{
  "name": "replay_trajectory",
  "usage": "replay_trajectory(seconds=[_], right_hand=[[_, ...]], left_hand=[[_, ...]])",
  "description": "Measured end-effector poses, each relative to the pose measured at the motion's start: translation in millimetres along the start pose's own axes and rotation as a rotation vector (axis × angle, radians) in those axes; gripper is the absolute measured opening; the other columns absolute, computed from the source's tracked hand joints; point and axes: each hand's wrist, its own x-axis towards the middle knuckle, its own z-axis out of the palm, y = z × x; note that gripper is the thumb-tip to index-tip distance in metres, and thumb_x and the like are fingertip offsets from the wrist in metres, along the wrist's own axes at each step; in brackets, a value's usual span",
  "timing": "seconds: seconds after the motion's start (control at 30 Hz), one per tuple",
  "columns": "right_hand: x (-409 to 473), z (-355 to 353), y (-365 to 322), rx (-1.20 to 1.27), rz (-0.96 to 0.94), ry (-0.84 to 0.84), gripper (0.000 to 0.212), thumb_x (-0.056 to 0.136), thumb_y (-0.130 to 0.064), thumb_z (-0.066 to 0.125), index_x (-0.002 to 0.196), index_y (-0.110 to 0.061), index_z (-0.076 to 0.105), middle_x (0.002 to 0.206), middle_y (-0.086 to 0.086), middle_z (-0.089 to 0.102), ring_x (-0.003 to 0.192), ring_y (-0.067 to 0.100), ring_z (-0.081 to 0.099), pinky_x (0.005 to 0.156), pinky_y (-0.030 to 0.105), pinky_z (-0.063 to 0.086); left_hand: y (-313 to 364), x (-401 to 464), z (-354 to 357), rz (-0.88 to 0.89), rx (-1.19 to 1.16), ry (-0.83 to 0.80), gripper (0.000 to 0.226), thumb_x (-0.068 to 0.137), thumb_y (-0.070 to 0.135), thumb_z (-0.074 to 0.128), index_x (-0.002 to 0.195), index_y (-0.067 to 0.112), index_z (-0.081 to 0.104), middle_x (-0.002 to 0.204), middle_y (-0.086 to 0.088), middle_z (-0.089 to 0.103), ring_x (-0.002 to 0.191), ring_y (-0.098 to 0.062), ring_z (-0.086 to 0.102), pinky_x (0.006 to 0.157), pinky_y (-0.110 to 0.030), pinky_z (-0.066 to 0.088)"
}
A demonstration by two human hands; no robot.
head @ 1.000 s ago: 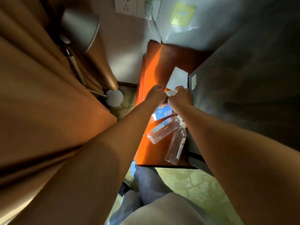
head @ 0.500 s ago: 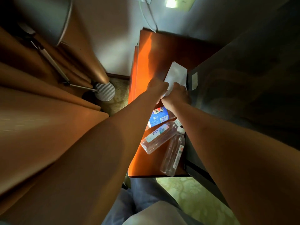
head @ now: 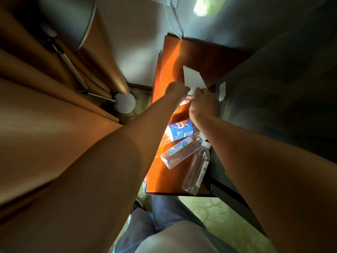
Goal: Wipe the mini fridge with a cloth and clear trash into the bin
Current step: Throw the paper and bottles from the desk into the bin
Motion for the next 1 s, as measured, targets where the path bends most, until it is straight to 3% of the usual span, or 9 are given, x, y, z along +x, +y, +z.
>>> replay_trajectory(seconds=[0.1, 0.17, 0.27, 0.4, 0.47, 0.53, 0.73, 0.87, 1.0], right_hand=[[-16.6, -8.6, -12.0, 0.064, -0.018, 0.031, 0.046, 0.094, -0.03, 0.063, 0.135, -0.015, 0.05, 0.134, 0.01, 0.056, 0.125, 0.031, 0.053, 0.099, 0.042, 0.046], [-33.4, -15.7, -22.0, 0.12, -0.014, 0.018, 0.04, 0.095, -0.02, 0.054, 0.135, -0.017, 0.051, 0.135, 0.008, 0.054, 0.126, 0.031, 0.05, 0.099, 0.043, 0.045], [-66.0, -24.6, -37.6, 0.223, -0.074, 0.024, 0.042, 0.092, -0.01, 0.047, 0.132, -0.019, 0.056, 0.135, 0.006, 0.054, 0.124, 0.033, 0.05, 0.099, 0.041, 0.043], [-118.4, -33.3, -58.0, 0.3, -0.154, 0.048, 0.043, 0.092, -0.009, 0.046, 0.131, -0.019, 0.059, 0.135, 0.005, 0.053, 0.123, 0.033, 0.048, 0.095, 0.039, 0.044], [-141.7, -34.8, -65.4, 0.383, -0.157, 0.04, 0.044, 0.091, -0.008, 0.048, 0.131, -0.018, 0.061, 0.133, 0.006, 0.052, 0.124, 0.033, 0.046, 0.093, 0.041, 0.047], [-171.1, -35.0, -72.6, 0.448, -0.18, 0.025, 0.042, 0.089, -0.006, 0.049, 0.129, -0.015, 0.063, 0.131, 0.01, 0.051, 0.125, 0.035, 0.046, 0.092, 0.041, 0.048], [-245.7, -18.5, -83.9, 0.551, -0.259, -0.095, 0.03, 0.092, -0.011, 0.052, 0.119, -0.004, 0.064, 0.128, 0.018, 0.057, 0.114, 0.038, 0.057, 0.092, 0.041, 0.049], [-280.4, 7.3, -86.0, 0.557, -0.239, -0.233, 0.033, 0.088, -0.015, 0.053, 0.117, -0.003, 0.066, 0.12, 0.019, 0.065, 0.111, 0.039, 0.061, 0.083, 0.035, 0.047], [-305.7, 37.4, -90.5, 0.555, -0.183, -0.399, 0.017, 0.087, -0.013, 0.05, 0.095, -0.006, 0.063, 0.097, 0.014, 0.064, 0.101, 0.036, 0.063, 0.074, 0.028, 0.044]], left_hand=[[1.2, -25.0, -22.9, 0.057, 0.021, 0.072, 0.011, 0.097, 0.003, 0.054, 0.096, 0.008, 0.064, 0.091, -0.01, 0.07, 0.069, -0.017, 0.068, 0.064, -0.027, 0.058], [-2.5, -44.4, -44.3, 0.088, 0.005, 0.143, 0.015, 0.094, -0.001, 0.054, 0.084, 0.009, 0.061, 0.072, -0.006, 0.066, 0.058, -0.014, 0.065, 0.055, -0.024, 0.055], [-13.1, -82.7, -73.4, 0.13, -0.078, 0.219, 0.026, 0.086, -0.006, 0.052, 0.07, 0.014, 0.05, 0.044, 0.003, 0.048, 0.033, -0.009, 0.046, 0.041, -0.017, 0.041], [-41.2, -138.4, -115.1, 0.22, -0.022, 0.477, 0.008, 0.075, 0.025, 0.058, 0.081, 0.02, 0.058, 0.074, -0.004, 0.064, 0.066, -0.024, 0.068, 0.077, -0.035, 0.061], [-58.9, -159.3, -137.5, 0.242, 0.075, 0.527, 0.035, 0.07, 0.035, 0.054, 0.098, 0.018, 0.066, 0.09, -0.012, 0.071, 0.086, -0.033, 0.074, 0.085, -0.042, 0.061], [-81.2, -190.8, -156.2, 0.277, 0.207, 0.557, 0.04, 0.077, 0.037, 0.053, 0.108, 0.016, 0.067, 0.1, -0.018, 0.073, 0.094, -0.038, 0.072, 0.081, -0.043, 0.059], [-144.5, -274.3, -185.4, 0.335, 0.368, 0.655, 0.017, 0.092, 0.023, 0.054, 0.099, 0.013, 0.066, 0.079, 0.0, 0.063, 0.079, -0.026, 0.063, 0.064, -0.028, 0.045], [-190.4, -303.7, -195.8, 0.305, 0.532, 0.688, 0.018, 0.092, 0.026, 0.053, 0.1, 0.015, 0.065, 0.09, -0.002, 0.063, 0.084, -0.026, 0.061, 0.065, -0.03, 0.044], [-233.6, -316.6, -205.4, 0.229, 0.718, 0.697, 0.027, 0.093, 0.029, 0.05, 0.115, 0.019, 0.06, 0.094, -0.001, 0.064, 0.078, -0.023, 0.059, 0.063, -0.031, 0.043]])
